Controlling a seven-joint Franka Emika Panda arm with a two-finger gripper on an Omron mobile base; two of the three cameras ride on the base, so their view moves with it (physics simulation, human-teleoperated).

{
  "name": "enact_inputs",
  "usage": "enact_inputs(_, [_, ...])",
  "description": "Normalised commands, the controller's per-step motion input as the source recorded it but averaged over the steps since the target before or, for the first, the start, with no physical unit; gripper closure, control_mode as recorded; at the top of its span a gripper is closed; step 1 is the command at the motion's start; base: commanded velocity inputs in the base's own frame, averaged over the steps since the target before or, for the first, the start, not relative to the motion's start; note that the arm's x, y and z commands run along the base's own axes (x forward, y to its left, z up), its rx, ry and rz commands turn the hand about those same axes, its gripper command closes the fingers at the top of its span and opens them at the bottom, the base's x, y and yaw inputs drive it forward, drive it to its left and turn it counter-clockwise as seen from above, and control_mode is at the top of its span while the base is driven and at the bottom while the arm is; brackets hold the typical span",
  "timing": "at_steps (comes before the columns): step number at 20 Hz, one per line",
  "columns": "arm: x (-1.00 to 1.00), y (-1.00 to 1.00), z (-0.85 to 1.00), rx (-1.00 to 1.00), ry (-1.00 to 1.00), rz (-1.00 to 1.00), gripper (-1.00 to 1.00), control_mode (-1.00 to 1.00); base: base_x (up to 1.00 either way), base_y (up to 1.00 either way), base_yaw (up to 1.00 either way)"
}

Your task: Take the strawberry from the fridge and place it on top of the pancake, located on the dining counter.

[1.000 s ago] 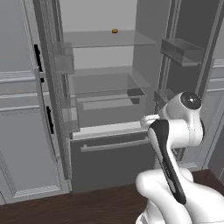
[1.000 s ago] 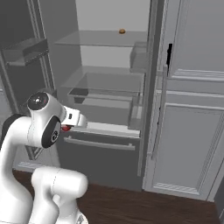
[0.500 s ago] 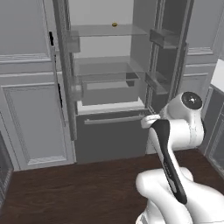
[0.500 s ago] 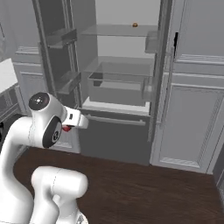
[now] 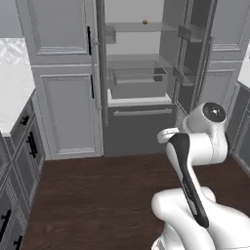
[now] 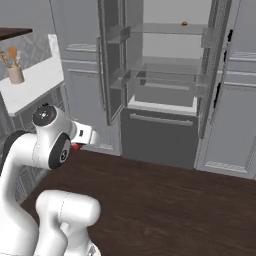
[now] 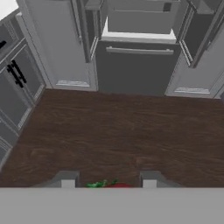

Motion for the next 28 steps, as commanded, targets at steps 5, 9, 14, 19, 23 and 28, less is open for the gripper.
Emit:
enact_inputs(5, [0.0, 0.0, 0.0, 0.0, 0.0, 0.0, 1.0, 1.0, -1.0, 0.5, 0.14])
enact_inputs(9, [0.0, 0.0, 0.0, 0.0, 0.0, 0.0, 1.0, 1.0, -1.0, 0.42, 0.11])
enact_inputs(14, [0.0, 0.0, 0.0, 0.0, 0.0, 0.0, 1.0, 1.0, -1.0, 0.47, 0.12])
enact_inputs(19, [0.0, 0.0, 0.0, 0.0, 0.0, 0.0, 1.0, 1.0, -0.44, 0.94, 0.44])
enact_inputs(23, [0.0, 0.0, 0.0, 0.0, 0.0, 0.0, 1.0, 1.0, -0.32, 0.9, 0.53])
enact_inputs(28, [0.0, 0.0, 0.0, 0.0, 0.0, 0.0, 1.0, 1.0, -0.31, 0.95, 0.59])
